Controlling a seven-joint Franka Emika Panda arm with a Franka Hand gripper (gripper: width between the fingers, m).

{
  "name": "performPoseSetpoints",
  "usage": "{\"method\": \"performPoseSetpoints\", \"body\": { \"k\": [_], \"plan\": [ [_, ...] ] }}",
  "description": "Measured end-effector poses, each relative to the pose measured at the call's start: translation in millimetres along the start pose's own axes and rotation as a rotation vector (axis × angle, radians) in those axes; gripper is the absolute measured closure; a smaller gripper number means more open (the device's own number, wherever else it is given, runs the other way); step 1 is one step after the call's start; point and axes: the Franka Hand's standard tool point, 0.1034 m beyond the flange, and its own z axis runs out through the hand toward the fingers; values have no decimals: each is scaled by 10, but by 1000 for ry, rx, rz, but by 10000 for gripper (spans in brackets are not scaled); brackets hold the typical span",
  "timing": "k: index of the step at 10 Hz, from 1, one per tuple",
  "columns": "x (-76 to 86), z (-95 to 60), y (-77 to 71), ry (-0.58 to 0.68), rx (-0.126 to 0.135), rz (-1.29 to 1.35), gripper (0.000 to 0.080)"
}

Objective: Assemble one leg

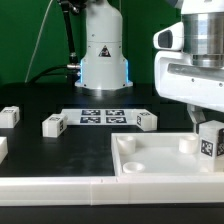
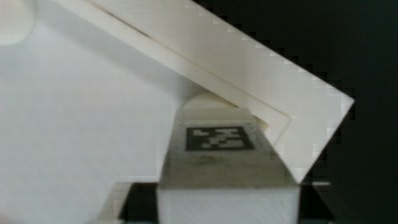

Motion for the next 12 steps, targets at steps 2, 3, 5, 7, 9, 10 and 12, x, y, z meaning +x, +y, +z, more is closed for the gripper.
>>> {"method": "performPoseSetpoints", "body": {
  "k": [2, 3, 5, 7, 9, 10, 12],
  "plan": [
    [0, -1, -2, 0, 2, 206, 509],
    [-4, -1, -4, 0, 2, 285, 509],
    [-23, 1, -18, 7, 9, 537, 509],
    [-32, -3, -28, 20, 26, 755, 509],
    [-40, -4, -24, 24, 32, 796, 509],
    [-36, -2, -20, 19, 36, 800, 509],
    [-34, 0, -18, 19, 37, 775, 508]
  ]
}}
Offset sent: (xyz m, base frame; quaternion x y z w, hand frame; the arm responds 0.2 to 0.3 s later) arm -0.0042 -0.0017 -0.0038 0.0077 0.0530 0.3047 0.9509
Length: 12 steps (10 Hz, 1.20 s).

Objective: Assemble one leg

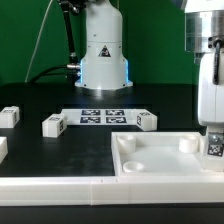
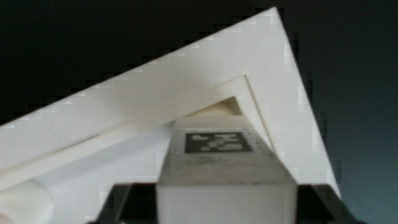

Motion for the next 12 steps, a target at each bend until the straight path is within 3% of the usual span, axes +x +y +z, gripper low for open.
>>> {"method": "performPoseSetpoints", "body": {
  "k": [1, 2, 3, 4, 12],
  "plan": [
    [2, -1, -2, 0, 0, -33, 508],
    [42, -9, -28, 0, -5, -142, 287],
    [60, -12, -40, 0, -5, -156, 287],
    [74, -13, -49, 1, -4, -251, 179],
    [47, -29, -52, 13, -18, -1074, 150]
  ]
}}
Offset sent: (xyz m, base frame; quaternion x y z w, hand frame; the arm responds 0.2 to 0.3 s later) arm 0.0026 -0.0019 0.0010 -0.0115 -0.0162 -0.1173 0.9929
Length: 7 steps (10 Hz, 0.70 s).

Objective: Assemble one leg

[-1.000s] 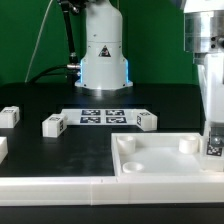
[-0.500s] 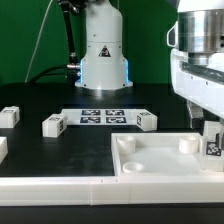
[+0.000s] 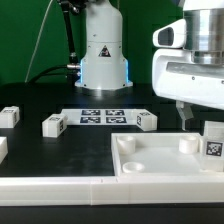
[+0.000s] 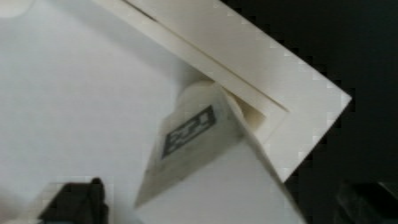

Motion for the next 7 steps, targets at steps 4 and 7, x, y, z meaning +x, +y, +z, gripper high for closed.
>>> {"method": "performPoseSetpoints", "body": {
  "k": [4, 7],
  "plan": [
    [21, 10, 13, 4, -1, -333, 150],
    [-11, 25, -15, 20, -9, -501, 160]
  ]
}}
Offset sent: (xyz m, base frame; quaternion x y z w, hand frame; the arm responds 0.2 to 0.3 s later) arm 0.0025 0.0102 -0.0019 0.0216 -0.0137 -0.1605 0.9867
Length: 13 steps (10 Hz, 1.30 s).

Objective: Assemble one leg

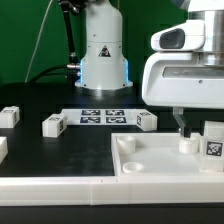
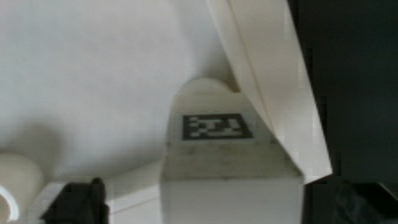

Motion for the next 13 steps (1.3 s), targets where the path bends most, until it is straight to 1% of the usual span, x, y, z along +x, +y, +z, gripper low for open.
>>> {"method": "performPoseSetpoints", "body": {
  "k": [1, 2, 3, 4, 7, 8, 13],
  "plan": [
    [2, 0, 3, 0, 0, 7, 280],
    [2, 0, 4, 0, 0, 7, 280],
    [4, -1, 6, 0, 0, 7, 482],
    [6, -1, 8, 0, 0, 8, 508],
    [8, -1, 11, 0, 0, 46, 508],
    [8, -1, 11, 0, 1, 99, 508],
    [-8, 3, 27, 2, -3, 637, 508]
  ]
}}
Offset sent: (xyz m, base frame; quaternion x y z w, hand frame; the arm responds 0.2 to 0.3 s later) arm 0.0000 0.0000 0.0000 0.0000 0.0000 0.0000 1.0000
